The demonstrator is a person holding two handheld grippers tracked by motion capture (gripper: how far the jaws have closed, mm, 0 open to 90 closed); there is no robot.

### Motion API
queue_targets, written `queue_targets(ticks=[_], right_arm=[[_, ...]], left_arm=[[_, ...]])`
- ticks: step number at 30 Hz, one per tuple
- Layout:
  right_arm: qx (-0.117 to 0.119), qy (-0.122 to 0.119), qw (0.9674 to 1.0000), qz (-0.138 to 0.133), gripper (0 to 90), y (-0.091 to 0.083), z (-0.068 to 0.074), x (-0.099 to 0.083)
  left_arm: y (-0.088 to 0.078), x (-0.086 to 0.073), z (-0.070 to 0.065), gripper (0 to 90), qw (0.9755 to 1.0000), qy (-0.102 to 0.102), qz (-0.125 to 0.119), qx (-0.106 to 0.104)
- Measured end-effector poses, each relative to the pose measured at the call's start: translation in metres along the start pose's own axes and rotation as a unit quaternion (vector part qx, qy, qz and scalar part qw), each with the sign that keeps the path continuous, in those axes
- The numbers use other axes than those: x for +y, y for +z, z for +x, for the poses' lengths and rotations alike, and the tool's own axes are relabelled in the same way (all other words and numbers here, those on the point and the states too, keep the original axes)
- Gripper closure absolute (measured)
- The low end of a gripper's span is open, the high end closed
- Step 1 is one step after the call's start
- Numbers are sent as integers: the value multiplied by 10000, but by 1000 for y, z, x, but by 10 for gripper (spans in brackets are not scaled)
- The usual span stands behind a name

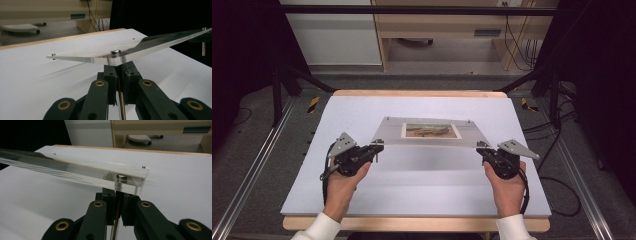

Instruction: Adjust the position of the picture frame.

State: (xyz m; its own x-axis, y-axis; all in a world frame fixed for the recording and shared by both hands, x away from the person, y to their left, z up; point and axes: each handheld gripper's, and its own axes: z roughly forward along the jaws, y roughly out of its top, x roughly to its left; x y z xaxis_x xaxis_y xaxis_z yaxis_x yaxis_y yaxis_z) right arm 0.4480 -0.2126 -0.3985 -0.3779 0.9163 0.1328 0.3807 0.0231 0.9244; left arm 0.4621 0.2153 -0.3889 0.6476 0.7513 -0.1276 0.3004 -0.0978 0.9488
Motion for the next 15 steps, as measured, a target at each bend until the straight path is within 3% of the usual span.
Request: queue_targets(ticks=[8,15], right_arm=[[2,66,10000,-19,833,23,16,9],[-49,123,9999,7,834,34,19,5]], left_arm=[[-3,5,27,825,9999,41,-79,53],[-3,-2,31,824,9999,7,-88,100]])
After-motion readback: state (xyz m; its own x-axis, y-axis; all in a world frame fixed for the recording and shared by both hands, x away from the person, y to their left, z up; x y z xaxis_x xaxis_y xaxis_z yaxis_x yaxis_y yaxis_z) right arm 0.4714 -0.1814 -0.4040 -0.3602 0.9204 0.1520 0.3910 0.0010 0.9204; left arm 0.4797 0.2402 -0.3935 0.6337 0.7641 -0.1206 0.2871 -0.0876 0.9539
